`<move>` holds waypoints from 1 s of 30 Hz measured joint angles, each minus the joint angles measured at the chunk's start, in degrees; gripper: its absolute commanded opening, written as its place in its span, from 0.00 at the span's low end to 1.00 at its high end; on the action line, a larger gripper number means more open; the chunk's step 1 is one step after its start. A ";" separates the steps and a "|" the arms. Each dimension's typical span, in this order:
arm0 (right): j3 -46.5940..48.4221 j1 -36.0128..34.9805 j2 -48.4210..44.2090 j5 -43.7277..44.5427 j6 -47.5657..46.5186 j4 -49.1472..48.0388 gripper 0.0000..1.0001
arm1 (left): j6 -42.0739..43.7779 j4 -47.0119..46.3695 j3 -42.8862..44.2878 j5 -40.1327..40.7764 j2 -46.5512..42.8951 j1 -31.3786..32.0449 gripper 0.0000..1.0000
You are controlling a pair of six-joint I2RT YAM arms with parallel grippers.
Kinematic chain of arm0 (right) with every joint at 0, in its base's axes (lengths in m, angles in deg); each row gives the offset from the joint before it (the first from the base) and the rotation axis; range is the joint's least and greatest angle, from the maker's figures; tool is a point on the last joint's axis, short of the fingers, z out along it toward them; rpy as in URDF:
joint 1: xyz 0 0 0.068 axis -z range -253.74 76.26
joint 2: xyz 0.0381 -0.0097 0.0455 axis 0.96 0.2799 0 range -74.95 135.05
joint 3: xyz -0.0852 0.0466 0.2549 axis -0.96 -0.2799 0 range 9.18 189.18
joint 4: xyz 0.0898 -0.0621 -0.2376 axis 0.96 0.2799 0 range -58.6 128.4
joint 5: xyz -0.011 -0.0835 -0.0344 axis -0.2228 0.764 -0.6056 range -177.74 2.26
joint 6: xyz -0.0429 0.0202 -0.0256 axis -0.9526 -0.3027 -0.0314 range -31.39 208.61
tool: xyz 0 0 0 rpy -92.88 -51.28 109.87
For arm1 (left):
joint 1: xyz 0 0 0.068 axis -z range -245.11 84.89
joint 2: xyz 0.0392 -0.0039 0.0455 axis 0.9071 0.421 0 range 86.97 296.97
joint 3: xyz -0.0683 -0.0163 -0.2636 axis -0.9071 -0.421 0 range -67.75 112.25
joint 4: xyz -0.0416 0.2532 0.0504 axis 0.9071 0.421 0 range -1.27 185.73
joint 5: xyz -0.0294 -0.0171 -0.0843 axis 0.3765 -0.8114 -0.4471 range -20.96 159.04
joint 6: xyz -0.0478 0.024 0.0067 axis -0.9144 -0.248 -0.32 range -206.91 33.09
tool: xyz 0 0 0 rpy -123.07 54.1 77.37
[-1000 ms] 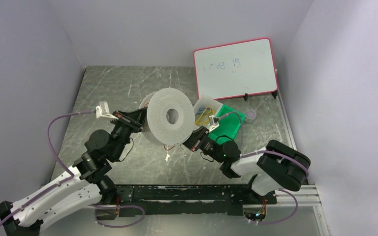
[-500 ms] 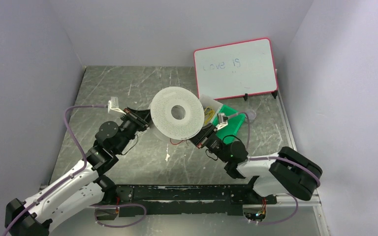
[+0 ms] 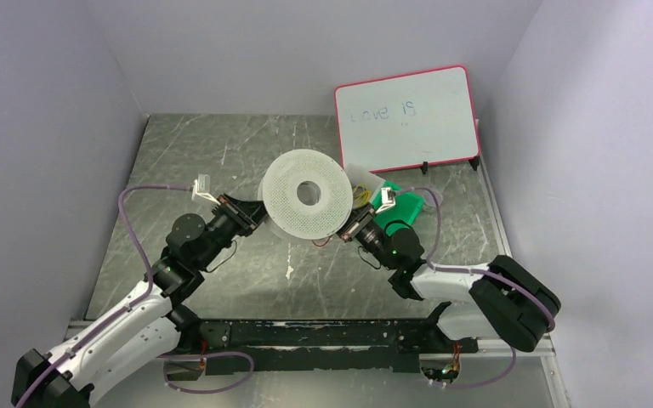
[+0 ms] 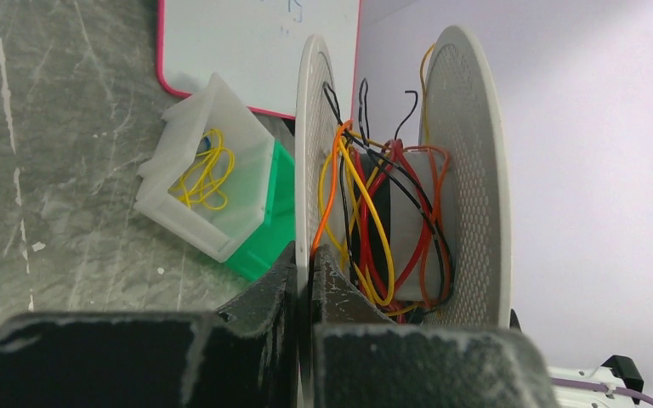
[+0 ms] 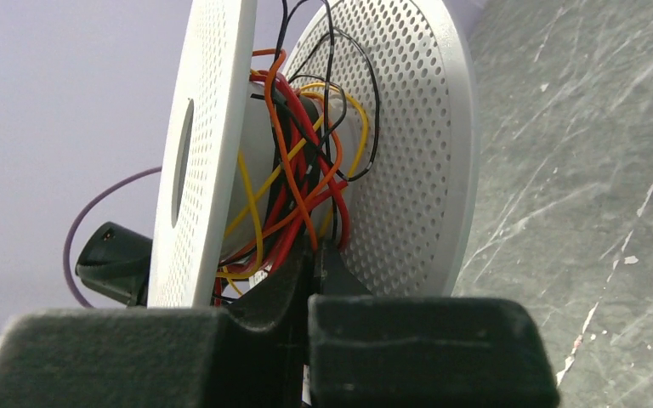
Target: Wrap the cables
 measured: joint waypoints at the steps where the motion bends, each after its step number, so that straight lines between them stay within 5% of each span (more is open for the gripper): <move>1: 0.39 0.17 0.55 0.11 0.02 0.44 0.00 | -0.17 0.07 -0.24 -0.35 0.00 -0.37 0.07; 15: 6.84 2.23 5.16 -1.14 -0.92 7.65 0.00 | -0.57 -0.87 -0.35 -4.83 4.90 -5.79 0.07; 30: 11.02 3.93 8.68 -5.86 -1.64 9.11 0.00 | -0.81 -3.65 -0.48 -18.62 7.87 -7.85 0.07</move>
